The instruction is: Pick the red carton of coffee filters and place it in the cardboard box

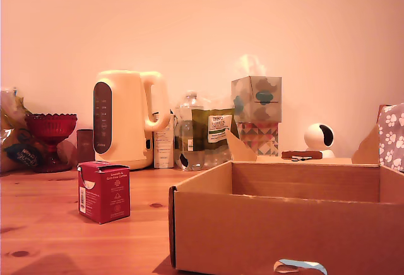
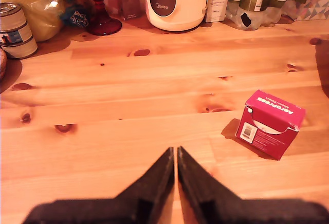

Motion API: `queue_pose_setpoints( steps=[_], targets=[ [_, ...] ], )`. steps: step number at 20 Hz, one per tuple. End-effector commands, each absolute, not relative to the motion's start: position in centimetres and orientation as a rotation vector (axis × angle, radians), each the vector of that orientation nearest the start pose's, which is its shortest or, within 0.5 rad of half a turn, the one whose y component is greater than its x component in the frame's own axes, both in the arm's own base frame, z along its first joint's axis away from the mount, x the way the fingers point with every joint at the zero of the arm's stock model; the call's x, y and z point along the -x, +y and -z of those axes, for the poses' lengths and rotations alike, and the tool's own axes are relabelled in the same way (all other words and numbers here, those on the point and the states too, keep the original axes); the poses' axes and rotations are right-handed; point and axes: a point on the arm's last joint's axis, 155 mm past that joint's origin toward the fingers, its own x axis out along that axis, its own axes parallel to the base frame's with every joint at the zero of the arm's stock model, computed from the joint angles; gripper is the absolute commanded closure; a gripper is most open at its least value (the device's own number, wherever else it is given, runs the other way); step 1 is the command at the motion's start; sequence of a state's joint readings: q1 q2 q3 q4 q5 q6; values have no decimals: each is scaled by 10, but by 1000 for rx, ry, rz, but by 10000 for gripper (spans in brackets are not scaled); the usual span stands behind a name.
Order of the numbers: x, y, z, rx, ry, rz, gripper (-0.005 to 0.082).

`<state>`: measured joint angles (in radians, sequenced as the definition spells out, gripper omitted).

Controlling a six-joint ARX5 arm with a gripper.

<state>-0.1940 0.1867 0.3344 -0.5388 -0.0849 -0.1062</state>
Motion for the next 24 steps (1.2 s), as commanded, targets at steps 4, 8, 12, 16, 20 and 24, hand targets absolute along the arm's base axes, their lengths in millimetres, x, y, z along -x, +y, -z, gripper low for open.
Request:
queue_pose_setpoints(
  steps=[4, 8, 12, 16, 20, 24],
  targets=[
    [-230, -30, -155, 64, 363, 94, 790],
    [-230, -31, -156, 66, 359, 98, 790],
    [-235, -47, -179, 135, 274, 174, 790],
    [-237, -79, -197, 256, 238, 334, 790],
    [-249, -99, -185, 302, 315, 393, 790],
    [-258, -135, -170, 299, 385, 488, 790]
  ],
)
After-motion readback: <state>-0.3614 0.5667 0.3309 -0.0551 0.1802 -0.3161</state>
